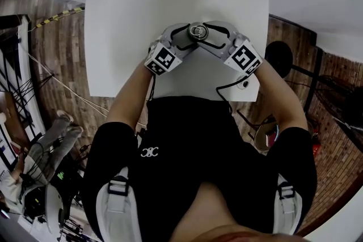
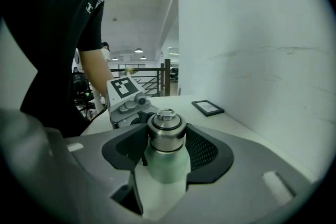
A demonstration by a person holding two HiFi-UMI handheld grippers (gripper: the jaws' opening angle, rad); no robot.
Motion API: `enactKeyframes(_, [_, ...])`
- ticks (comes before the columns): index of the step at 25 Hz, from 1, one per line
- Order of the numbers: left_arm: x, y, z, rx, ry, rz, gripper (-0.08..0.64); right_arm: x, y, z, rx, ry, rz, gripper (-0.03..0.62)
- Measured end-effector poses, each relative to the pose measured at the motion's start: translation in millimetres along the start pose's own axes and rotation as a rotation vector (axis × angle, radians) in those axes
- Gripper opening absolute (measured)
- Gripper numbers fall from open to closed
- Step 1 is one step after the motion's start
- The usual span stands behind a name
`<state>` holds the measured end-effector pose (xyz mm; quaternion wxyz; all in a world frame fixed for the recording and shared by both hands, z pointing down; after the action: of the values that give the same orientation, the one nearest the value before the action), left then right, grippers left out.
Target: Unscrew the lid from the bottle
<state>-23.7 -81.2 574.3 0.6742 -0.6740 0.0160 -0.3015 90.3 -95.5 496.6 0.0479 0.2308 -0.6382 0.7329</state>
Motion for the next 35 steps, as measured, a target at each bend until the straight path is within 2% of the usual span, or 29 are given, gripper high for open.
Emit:
enactKeyframes(3, [0.2, 0.6, -1.1, -0.001, 0.004, 0.002, 0.357, 3.2, 3.6, 6.6, -0.003, 0.083, -0.045, 0.233])
enactKeyframes(5, [0.0, 0.6, -1.2, -0.004, 0.009, 0.003, 0.357, 5.5, 6.7, 5.1, 0.007, 0.066, -0.065, 0.235])
enactKeyframes(7, [-0.4, 0.2, -1.0, -0.005, 0.014, 0.005, 0.357, 8.1, 7.8, -0.4, 0.042, -0.014, -0.056, 0.236])
enactKeyframes(13, [0.0, -3.6, 1.0, -0.001, 0.030, -0.019, 0.356, 16.3, 7.5, -14.5, 0.240, -0.344, 0.013, 0.253])
enactKeyframes(15, [0.3, -3.3, 3.5, 0.010, 0.013, -0.022, 0.356, 13.9, 5.2, -18.3, 0.246, -0.379, 0.034, 0.252])
enactKeyframes(17, [0.9, -2.4, 3.6, 0.022, -0.006, -0.021, 0.356, 11.7, 2.3, -18.3, 0.228, -0.362, 0.050, 0.252])
enactKeyframes(19, [0.3, -3.9, 0.4, 0.021, -0.017, -0.020, 0.356, 13.8, 1.5, -14.8, 0.197, -0.306, 0.048, 0.252])
enactKeyframes(22, [-1.7, -4.5, -3.5, 0.013, -0.036, -0.018, 0.356, 16.7, 6.7, -8.4, 0.129, -0.159, 0.028, 0.252])
enactKeyframes(26, [-4.2, -4.5, -6.0, 0.023, -0.075, -0.019, 0.356, 22.6, 9.7, -1.1, -0.005, 0.102, 0.027, 0.252])
enactKeyframes(30, [-7.4, -1.4, -4.5, 0.040, -0.094, -0.031, 0.356, 26.6, 20.0, 4.3, -0.123, 0.357, -0.058, 0.252])
enactKeyframes(33, [-4.3, 0.6, -2.3, 0.054, -0.100, -0.038, 0.354, 23.1, 18.6, 11.5, -0.153, 0.470, -0.115, 0.253])
enactKeyframes(35, [-3.3, 0.7, -2.4, 0.072, -0.104, -0.041, 0.354, 21.5, 16.1, 14.5, -0.161, 0.498, -0.148, 0.253])
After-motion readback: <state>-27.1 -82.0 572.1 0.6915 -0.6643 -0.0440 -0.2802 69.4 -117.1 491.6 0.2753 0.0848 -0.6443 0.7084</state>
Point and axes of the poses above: the fingertips, and each gripper's own axes: x forward along the fingers, z to its right, y out of its top, the point moved 7 cm from there along -x, backward along the fingers, and after that the axes turned 7 degrees about x, right-handed, at the moved point
